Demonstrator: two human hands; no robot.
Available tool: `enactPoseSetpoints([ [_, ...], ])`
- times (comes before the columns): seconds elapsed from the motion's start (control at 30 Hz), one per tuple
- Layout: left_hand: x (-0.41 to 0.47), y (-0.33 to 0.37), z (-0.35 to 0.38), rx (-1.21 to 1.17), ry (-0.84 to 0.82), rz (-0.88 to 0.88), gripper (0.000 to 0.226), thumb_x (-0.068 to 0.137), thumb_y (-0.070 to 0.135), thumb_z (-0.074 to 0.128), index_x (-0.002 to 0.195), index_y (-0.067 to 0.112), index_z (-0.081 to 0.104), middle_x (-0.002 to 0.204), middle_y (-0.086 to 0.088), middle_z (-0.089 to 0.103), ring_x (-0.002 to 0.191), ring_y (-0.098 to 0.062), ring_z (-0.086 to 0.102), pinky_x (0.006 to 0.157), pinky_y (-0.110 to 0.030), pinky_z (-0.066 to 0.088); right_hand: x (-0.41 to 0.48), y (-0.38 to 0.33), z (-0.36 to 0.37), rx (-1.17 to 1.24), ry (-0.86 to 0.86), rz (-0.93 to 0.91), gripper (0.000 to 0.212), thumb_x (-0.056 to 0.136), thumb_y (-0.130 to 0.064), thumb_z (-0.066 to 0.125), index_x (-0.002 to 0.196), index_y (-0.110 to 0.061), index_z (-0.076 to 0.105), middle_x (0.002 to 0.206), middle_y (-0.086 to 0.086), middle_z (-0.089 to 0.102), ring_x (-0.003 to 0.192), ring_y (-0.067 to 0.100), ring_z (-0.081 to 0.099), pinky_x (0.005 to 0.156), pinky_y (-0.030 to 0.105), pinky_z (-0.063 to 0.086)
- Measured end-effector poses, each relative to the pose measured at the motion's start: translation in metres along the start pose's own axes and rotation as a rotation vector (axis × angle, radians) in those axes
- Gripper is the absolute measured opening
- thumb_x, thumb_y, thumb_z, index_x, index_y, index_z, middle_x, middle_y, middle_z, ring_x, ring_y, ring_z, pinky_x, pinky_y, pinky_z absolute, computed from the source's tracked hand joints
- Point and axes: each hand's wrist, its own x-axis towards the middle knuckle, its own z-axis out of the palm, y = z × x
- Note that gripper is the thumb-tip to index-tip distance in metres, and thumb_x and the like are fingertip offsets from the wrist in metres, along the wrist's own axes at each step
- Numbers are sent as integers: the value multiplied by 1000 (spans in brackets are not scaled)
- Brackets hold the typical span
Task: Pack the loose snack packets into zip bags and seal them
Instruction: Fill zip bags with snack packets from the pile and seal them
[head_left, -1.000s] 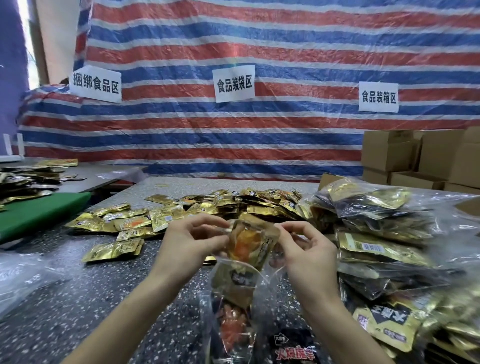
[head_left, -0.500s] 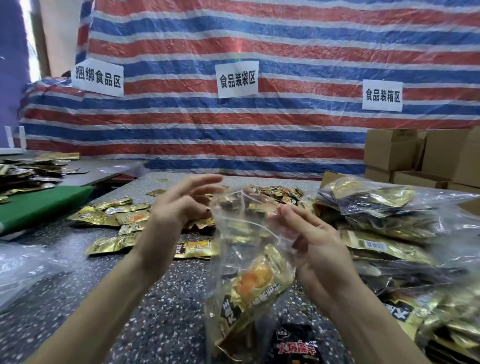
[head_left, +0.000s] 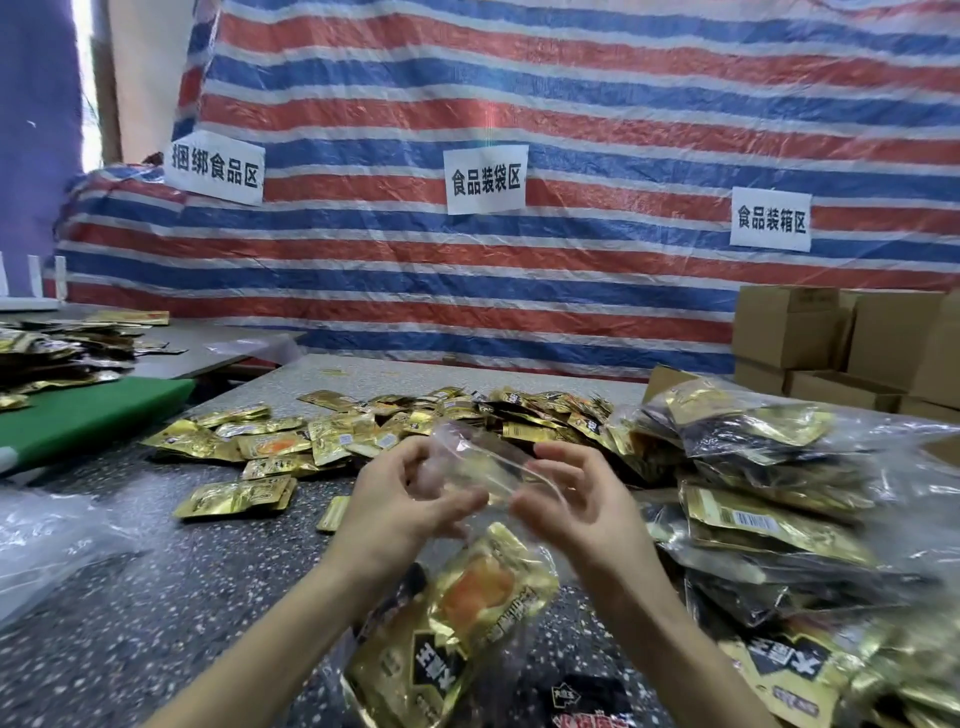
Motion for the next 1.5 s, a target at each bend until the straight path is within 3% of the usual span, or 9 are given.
enactPoseSetpoints([
  [0.1, 1, 0, -2, 9, 79, 57, 46, 62, 12, 81, 101, 1, 59, 88, -14, 75, 78, -30, 74, 61, -38, 61, 3, 8, -2, -183, 23, -5, 64, 53, -64, 89, 100, -28, 65, 94, -16, 71, 85, 0, 68, 69, 15, 55],
  [0.2, 2, 5, -4, 28, 98, 126, 47, 60, 10, 83, 99, 1, 57, 85, -10, 74, 69, -22, 73, 55, -24, 56, 6, 10, -5, -59, 164, -18, 29, 69, -34, 87, 84, -14, 73, 82, 1, 75, 75, 21, 72, 64, 27, 59],
  [0.37, 2, 17, -9, 28, 8, 242, 23, 69, 30, 88, 77, 35, 66, 67, -1, 61, 62, -20, 59, 59, -26, 55, 7, 1, -11, 267, 283, -72, 26, 66, -31, 80, 81, -11, 77, 81, 8, 77, 69, 21, 73, 64, 30, 60],
  [0.53, 0, 26, -11, -120, -24, 310, 23, 92, 31, 50, 80, 21, 66, 68, -10, 58, 60, -27, 56, 64, -32, 54, 6, -7, -9, 471, 277, -115, 22, 66, -35, 79, 83, -21, 81, 84, 9, 77, 78, 18, 71, 77, 37, 59],
  [0.67, -3, 32, -15, -54, 66, 436, 22, 93, 33, 53, 83, 24, 71, 62, -10, 63, 58, -29, 63, 64, -38, 58, 4, -14, -15, 645, 185, -147, 24, 60, -33, 81, 79, -18, 80, 83, 8, 76, 76, 17, 72, 74, 31, 61],
  [0.8, -7, 31, -11, -9, 73, 439, 23, 90, 37, 55, 85, 22, 72, 64, -10, 63, 59, -32, 64, 66, -47, 59, 5, -13, -17, 645, 226, -67, 23, 61, -29, 79, 77, -13, 80, 82, 10, 76, 73, 19, 71, 70, 34, 63],
  [1.1, -8, 29, -13, 49, 171, 464, 25, 95, 29, 51, 84, 19, 71, 71, -15, 63, 59, -19, 63, 58, -25, 57, 6, -8, -16, 525, 240, -69, 18, 71, -30, 73, 79, -17, 81, 87, 10, 77, 78, 20, 72, 68, 30, 58],
  [1.3, -6, 26, -20, 115, 226, 506, 22, 94, 22, 54, 84, 12, 70, 73, -6, 72, 61, -16, 68, 55, -22, 54, 6, -5, -14, 452, 262, -115, 30, 81, -37, 64, 88, -13, 81, 92, 16, 77, 81, 25, 70, 79, 44, 54],
  [1.5, -5, 26, -23, -19, 245, 498, 23, 92, 22, 58, 81, 15, 77, 72, -9, 74, 62, -19, 71, 55, -23, 58, 5, -4, -10, 361, 299, -203, 27, 85, -33, 61, 79, -17, 81, 86, 13, 77, 76, 21, 70, 73, 39, 53],
])
